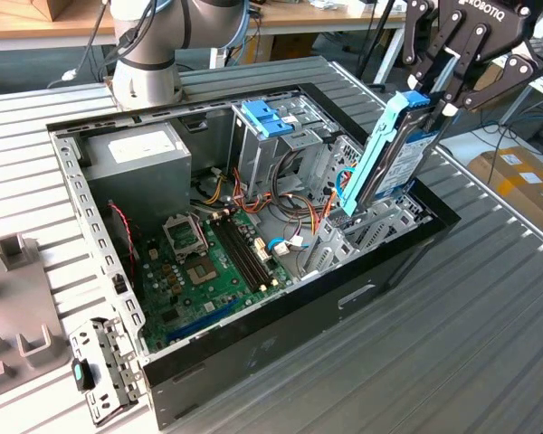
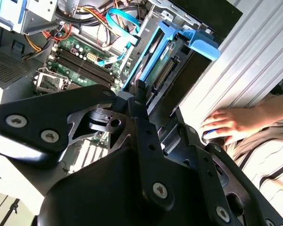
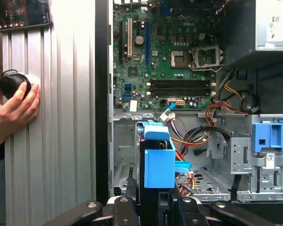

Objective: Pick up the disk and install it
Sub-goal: 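Insert the disk into the insertion slot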

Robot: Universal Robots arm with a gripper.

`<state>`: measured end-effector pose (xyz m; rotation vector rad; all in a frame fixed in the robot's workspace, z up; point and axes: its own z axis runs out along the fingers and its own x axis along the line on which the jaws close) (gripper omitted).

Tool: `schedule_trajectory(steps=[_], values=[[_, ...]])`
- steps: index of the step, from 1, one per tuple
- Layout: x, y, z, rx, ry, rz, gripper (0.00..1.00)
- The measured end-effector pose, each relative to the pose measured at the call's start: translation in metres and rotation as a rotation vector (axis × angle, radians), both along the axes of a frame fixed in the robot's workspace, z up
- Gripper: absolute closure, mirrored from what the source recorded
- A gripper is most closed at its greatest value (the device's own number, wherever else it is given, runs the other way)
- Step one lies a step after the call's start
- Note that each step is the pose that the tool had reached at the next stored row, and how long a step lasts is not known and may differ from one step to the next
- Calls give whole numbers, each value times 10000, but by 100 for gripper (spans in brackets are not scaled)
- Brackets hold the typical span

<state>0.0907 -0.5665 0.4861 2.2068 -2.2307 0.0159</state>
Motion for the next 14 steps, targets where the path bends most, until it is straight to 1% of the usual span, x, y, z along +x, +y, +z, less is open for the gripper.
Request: schedule_trajectory(steps=[1, 8, 12, 13, 14], values=[[0, 8, -6, 2, 0, 2, 65], [-1, 15, -106, 19, 0, 5, 65], [-1, 15, -110, 29, 0, 5, 65], [-1, 15, -114, 31, 0, 5, 65], [-1, 14, -132, 31, 0, 5, 65]])
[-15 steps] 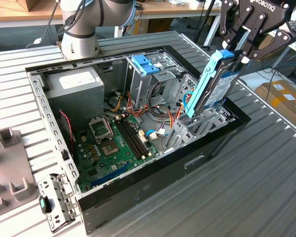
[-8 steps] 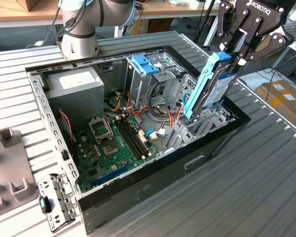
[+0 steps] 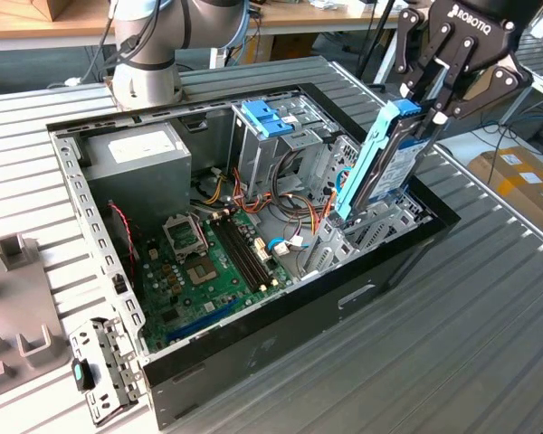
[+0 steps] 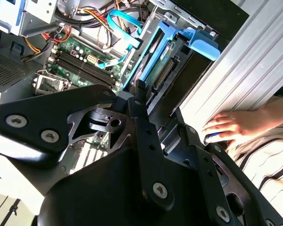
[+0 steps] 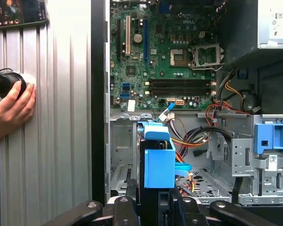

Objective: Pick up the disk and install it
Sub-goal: 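Insert the disk into the insertion slot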

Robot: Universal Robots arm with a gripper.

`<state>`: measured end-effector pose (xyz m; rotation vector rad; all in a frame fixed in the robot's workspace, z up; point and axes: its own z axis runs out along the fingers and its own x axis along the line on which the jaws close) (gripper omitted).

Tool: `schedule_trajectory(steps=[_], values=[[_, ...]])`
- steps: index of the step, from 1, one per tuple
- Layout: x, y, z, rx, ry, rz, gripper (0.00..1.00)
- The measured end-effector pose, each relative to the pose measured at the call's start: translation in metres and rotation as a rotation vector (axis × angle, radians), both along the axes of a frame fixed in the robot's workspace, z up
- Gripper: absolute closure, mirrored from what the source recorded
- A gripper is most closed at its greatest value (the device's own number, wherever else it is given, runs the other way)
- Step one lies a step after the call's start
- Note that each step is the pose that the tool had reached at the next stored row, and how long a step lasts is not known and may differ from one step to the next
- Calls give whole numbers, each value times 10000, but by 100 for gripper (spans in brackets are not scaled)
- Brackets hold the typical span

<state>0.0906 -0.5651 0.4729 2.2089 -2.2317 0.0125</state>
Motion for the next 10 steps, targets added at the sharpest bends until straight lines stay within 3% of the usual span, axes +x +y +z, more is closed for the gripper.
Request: schedule_trajectory(steps=[4, 10], values=[[0, 0, -71, -1, 1, 0, 65], [3, 0, -83, -3, 1, -2, 65]])
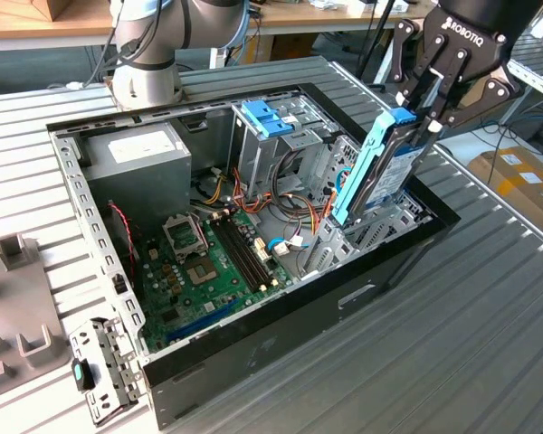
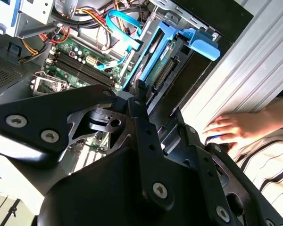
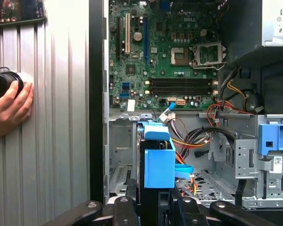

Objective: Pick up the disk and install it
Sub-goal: 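Insert the disk into the insertion slot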

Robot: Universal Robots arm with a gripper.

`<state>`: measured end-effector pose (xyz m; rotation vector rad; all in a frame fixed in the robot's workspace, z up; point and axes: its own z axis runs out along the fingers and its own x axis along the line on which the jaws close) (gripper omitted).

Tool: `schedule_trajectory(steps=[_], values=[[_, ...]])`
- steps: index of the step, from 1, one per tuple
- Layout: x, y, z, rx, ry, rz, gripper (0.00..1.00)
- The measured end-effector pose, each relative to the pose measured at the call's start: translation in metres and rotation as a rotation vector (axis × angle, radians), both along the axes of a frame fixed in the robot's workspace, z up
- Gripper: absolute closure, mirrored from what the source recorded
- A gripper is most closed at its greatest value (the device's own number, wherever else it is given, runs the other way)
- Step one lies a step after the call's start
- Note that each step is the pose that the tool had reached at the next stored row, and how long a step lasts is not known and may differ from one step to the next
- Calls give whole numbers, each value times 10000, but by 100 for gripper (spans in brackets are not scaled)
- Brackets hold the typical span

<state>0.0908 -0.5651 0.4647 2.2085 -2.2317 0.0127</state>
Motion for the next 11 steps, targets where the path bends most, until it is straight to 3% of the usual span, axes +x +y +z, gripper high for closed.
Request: schedule_trajectory(steps=[9, 11], values=[[1, 0, -29, 5, 0, 2, 65], [1, 6, -32, 51, -1, 2, 65]])
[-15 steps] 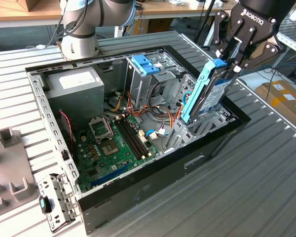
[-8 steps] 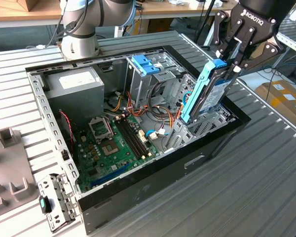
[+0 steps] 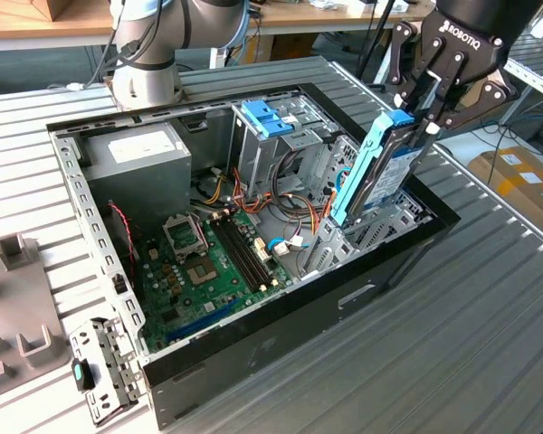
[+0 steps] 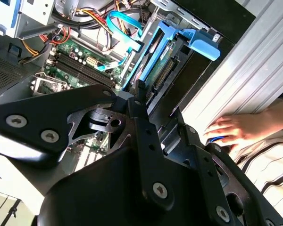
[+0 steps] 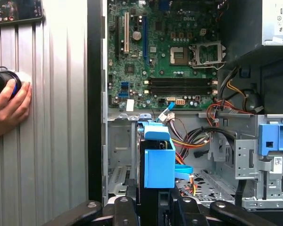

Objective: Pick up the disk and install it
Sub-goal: 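Insert the disk into the insertion slot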

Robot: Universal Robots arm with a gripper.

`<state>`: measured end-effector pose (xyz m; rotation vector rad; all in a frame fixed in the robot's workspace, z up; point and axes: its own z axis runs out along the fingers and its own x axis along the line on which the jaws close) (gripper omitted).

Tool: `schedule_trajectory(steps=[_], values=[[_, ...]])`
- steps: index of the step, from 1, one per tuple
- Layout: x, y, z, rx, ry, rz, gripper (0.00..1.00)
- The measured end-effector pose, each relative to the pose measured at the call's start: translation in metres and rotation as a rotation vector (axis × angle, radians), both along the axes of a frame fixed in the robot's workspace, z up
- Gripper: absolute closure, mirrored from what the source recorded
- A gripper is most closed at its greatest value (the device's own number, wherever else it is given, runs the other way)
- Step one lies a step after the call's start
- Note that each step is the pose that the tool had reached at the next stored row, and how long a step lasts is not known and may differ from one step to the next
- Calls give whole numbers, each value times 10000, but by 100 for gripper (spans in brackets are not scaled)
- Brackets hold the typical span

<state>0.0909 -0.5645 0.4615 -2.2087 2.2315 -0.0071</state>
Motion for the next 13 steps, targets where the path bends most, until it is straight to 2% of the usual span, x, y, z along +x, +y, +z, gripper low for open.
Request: schedule_trajectory(steps=[2, 4, 8, 13], values=[[0, 0, -20, 9, 0, 0, 65], [0, -1, -76, 21, 0, 0, 65], [0, -1, -135, 32, 0, 0, 65], [0, -1, -274, 33, 0, 0, 65]])
